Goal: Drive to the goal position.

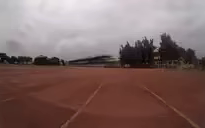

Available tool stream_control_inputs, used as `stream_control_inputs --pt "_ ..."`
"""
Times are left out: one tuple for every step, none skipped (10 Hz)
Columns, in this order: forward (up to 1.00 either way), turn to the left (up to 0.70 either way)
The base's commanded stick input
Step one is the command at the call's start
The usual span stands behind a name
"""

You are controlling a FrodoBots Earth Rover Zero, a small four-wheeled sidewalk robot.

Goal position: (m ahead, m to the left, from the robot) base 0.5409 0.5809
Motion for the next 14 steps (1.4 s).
stream_control_inputs --pt "0.7 0.0" --pt "0.7 0.0" --pt "0.7 0.0" --pt "0.7 0.0" --pt "0.7 0.0" --pt "0.7 0.0" --pt "0.7 0.0" --pt "0.7 0.0" --pt "0.7 0.0" --pt "0.7 0.0" --pt "0.7 0.0" --pt "0.7 0.0" --pt "0.7 0.0" --pt "0.7 0.0"
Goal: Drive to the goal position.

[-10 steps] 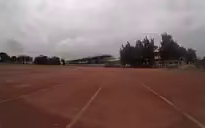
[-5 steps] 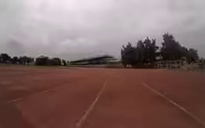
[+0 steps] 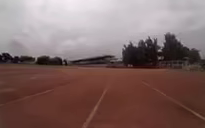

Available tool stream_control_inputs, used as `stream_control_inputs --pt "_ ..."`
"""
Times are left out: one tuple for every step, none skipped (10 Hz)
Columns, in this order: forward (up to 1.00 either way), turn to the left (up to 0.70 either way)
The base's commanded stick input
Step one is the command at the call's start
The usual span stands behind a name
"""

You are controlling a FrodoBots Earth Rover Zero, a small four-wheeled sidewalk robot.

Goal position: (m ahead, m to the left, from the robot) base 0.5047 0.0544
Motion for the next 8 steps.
stream_control_inputs --pt "0.7 0.0" --pt "0.7 0.0" --pt "0.7 0.0" --pt "0.7 0.0" --pt "0.7 0.0" --pt "0.7 0.0" --pt "0.7 0.0" --pt "0.7 0.0"
